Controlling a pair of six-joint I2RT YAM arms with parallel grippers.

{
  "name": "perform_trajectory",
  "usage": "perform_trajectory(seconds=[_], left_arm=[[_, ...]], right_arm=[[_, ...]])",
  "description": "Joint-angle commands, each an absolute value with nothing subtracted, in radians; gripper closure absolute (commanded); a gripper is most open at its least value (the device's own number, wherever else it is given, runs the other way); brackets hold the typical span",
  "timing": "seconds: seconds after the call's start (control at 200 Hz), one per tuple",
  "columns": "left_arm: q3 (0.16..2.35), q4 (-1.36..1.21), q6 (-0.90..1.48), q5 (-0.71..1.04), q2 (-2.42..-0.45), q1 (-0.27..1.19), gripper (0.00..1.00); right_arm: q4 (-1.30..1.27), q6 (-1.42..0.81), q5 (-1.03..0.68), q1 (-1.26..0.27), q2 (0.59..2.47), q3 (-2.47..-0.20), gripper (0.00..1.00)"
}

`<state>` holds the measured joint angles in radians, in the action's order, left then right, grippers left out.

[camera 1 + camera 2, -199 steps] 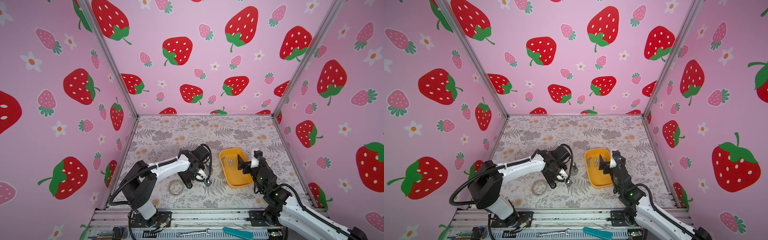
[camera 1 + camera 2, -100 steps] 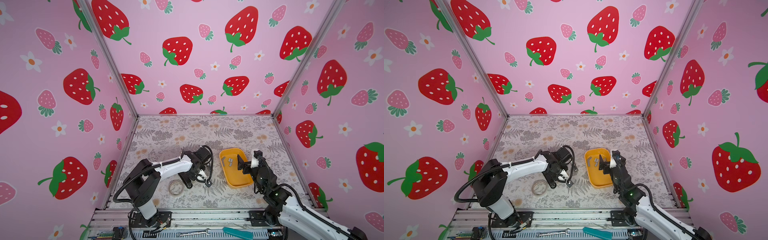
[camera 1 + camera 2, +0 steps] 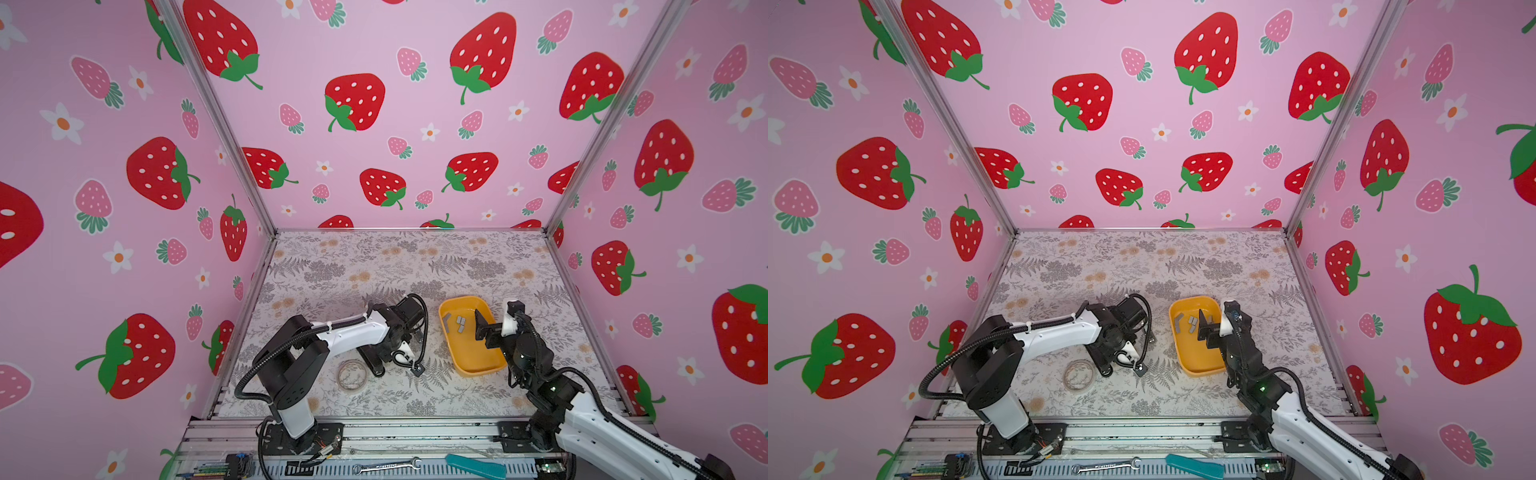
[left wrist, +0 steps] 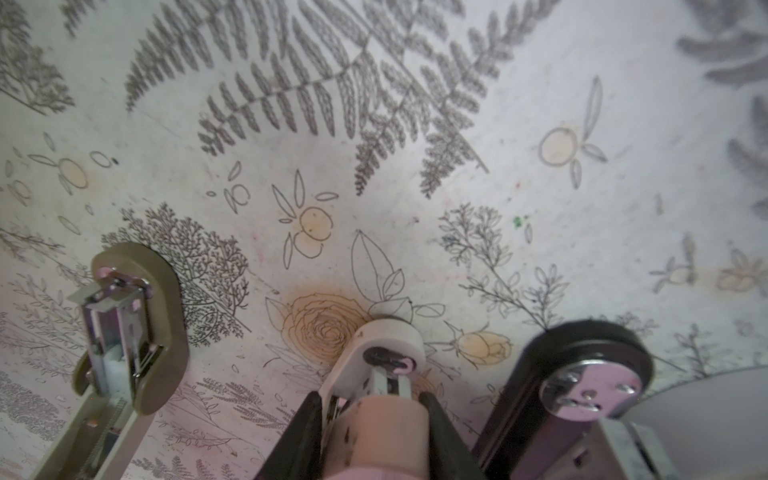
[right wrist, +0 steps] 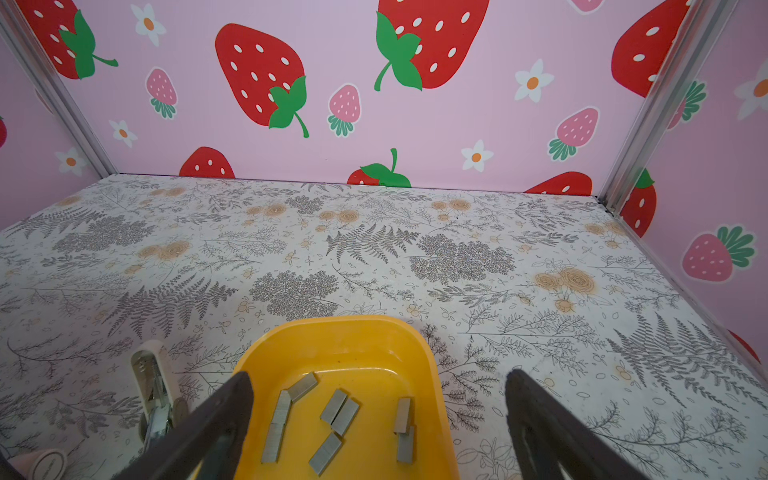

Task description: Load the staples into the stapler

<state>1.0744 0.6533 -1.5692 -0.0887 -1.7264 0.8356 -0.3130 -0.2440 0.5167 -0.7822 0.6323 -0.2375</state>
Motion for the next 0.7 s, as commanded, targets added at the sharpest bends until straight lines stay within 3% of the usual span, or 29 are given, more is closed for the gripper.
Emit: perform_trajectory(seconds=[0.0,0.155,0.235,0.35,0.46,0.695], left_arm=[[1.112,0.684,-1.580,-0.085,-1.735,0.839,0.65],[1.119,0.688,-1.571,-0.073,-1.735,0.839,0.72],[1.128,0.705,-1.567,-0.080,-1.742,0.841,0.78],[1.144,0.715,-1.558,-0.085,-1.737,0.841,0.90],[1.161,0.719,-1.534,-0.062,-1.707,0.841,1.00],[1.195,0.714,-1.466,-0.003,-1.624,0.839,1.00]], right_arm=[[-0.298,-0.267,0.540,-0.779,0.618,-0.266,0.03],[-0.145,-0.499,0.491,-0.779,0.570,-0.363,0.06],[-0.201,-0.667,0.270,-0.779,0.534,-0.348,0.04],[-0.547,-0.840,-0.083,-0.810,0.552,-0.232,0.02],[-0.532,-0.895,-0.078,-0.894,0.606,-0.273,0.00],[-0.527,-0.915,-0.067,-0.959,0.693,-0.318,0.01]])
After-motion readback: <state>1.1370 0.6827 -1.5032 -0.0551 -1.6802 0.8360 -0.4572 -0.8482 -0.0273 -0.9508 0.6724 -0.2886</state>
